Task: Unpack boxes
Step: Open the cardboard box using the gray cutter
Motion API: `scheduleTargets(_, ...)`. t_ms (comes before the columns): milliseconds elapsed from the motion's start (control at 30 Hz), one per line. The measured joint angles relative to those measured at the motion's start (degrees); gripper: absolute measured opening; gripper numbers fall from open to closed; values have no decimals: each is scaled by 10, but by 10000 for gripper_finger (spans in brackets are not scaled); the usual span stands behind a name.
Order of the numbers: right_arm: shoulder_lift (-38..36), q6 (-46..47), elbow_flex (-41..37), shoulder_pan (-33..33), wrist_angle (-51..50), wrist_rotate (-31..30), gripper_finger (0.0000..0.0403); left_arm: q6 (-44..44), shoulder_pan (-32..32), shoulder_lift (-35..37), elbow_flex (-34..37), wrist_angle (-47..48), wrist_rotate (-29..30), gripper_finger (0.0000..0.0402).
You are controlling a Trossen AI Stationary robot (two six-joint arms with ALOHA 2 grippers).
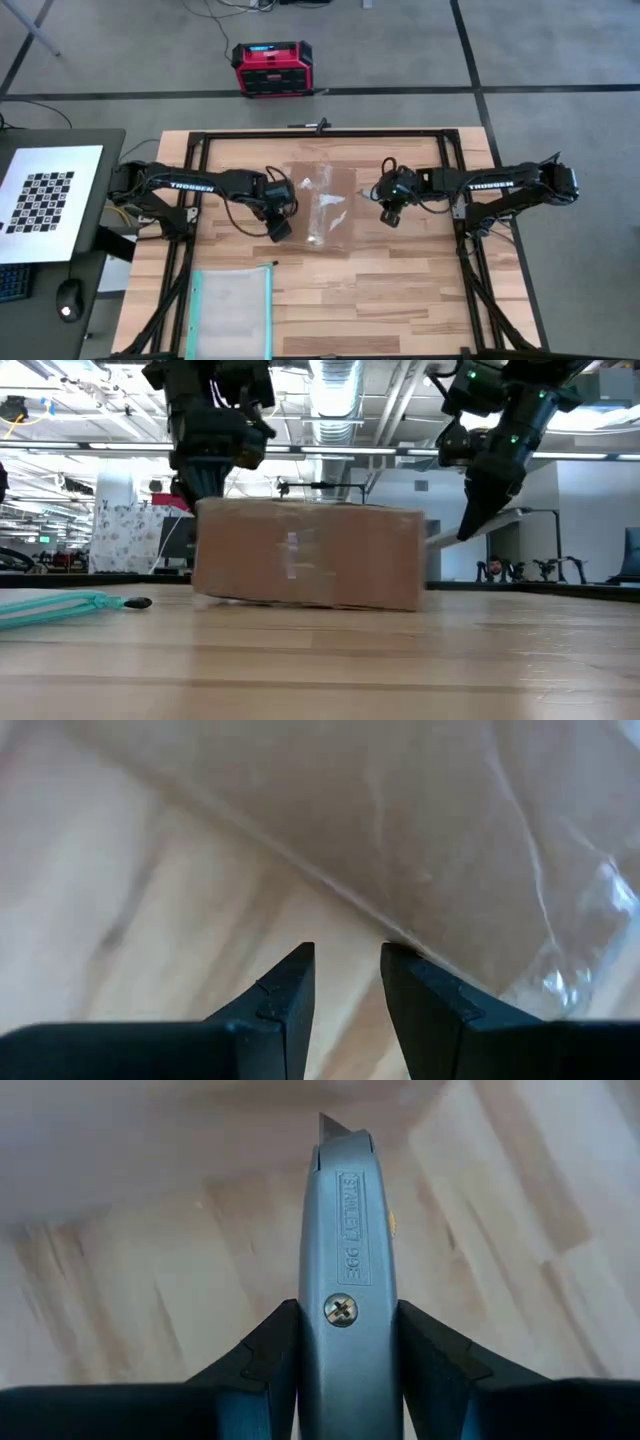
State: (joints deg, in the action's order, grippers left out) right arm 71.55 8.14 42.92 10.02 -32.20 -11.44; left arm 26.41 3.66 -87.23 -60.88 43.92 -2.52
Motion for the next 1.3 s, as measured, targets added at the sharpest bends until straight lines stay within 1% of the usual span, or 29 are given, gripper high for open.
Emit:
scheduleTargets(133,0,-30,0,36,33,2,124,10,-38,-14,0,-93,-5,104)
scheduleTargets(267,0,-60,2,74,61,5,124,10,-62,-29,0,-168,-4,104)
scheduleTargets(400,0,-93,23,121,55,5,124,-22,-71,-51,0,-227,-5,105)
scheduleTargets(500,-17,-97,56,136,2,4,124,-53,-68,-66,0,-288,-4,105)
scheduleTargets(600,-50,-77,94,117,-110,8,124,-84,-57,-71,0,-341,-2,105)
scheduleTargets(667,-83,-33,104,85,-179,9,124,-97,-47,-75,-2,-378,3,105)
scheduleTargets(733,-121,29,103,42,-232,11,124,-104,-36,-77,0,-388,4,105)
scheduleTargets(833,-179,164,94,-39,-297,12,124,-112,-19,-84,-1,-427,4,105)
scheduleTargets(900,-215,263,84,-109,-310,6,124,-113,-11,-85,0,-424,4,105)
scheduleTargets(1000,-250,396,66,-219,-301,-34,124,-129,-2,-86,0,-424,4,105)
scheduleTargets(1067,-257,471,49,-288,-303,-59,124,-139,-1,-85,0,-424,4,105)
scheduleTargets(1167,-245,547,32,-384,-283,-88,124,-148,1,-85,0,-424,3,105)
scheduleTargets(1233,-229,586,29,-436,-277,-108,124,-149,1,-85,0,-424,2,105)
scheduleTargets(1300,-210,618,29,-469,-283,-123,124,-150,1,-85,0,-424,3,105)
